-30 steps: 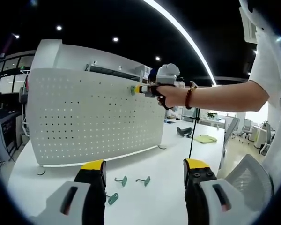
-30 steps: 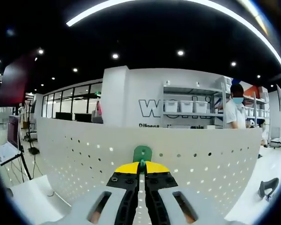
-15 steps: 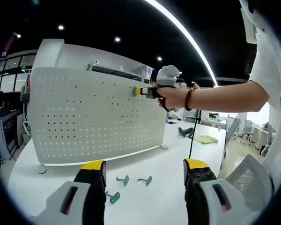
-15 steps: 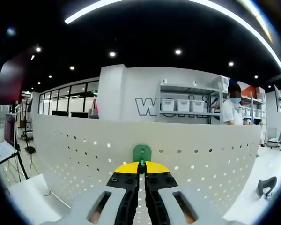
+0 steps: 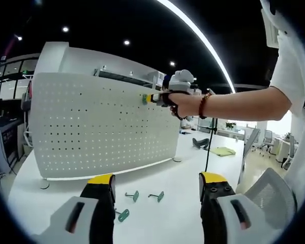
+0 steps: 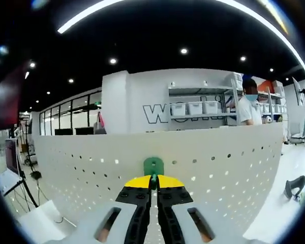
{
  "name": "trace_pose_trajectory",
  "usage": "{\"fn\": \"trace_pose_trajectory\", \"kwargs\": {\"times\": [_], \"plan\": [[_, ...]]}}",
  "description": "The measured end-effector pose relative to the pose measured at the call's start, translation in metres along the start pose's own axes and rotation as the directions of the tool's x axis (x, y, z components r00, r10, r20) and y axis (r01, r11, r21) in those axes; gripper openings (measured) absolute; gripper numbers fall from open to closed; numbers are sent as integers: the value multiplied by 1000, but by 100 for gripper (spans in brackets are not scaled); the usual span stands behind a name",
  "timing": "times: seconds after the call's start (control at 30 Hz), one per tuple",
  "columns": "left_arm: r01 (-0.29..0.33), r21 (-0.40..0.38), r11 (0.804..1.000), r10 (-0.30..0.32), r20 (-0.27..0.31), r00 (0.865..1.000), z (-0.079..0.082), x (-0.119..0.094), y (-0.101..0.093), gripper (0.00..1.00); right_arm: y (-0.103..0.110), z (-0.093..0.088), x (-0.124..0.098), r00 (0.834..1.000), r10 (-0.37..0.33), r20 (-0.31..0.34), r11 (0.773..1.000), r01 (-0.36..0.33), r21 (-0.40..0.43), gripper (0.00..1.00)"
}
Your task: Insert the hook assembly into the mounting plate slot until the hook locks in place.
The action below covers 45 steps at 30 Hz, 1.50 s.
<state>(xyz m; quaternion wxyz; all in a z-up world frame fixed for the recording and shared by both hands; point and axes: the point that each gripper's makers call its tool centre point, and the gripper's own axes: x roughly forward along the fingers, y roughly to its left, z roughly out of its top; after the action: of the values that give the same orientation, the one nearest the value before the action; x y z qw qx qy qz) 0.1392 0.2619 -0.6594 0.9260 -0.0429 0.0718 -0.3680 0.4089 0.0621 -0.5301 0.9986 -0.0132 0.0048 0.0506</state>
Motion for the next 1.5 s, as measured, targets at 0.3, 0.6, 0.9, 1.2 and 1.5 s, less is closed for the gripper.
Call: {"fn": "trace_pose_trajectory", "kwargs": {"times": [0.3,0.6,0.9,1.2,1.5], "plan": [[2,-5,1000,-2,6,1000,1,-1,-1,69,1,2,7,1000,-2,-17,1000,3,18,2],[-5,-17,1000,5,2,1000,-2,-2,1,68,0,1,9,999,-24,-34,997,27,74,1],[-4,-20,1000,4,1,1000,-2,-2,2,68,0,1,5,999,-25,-36,993,29,112,1],[0,-22,1000,0,-5,1000,-4,0,0,68,3,1,5,999,-14,-51,999,16,37,2],[4,-23,1000,-4,-6,1000,-3,1,0,67,7,1,6,999,1,-37,1000,-1,2,7]]}}
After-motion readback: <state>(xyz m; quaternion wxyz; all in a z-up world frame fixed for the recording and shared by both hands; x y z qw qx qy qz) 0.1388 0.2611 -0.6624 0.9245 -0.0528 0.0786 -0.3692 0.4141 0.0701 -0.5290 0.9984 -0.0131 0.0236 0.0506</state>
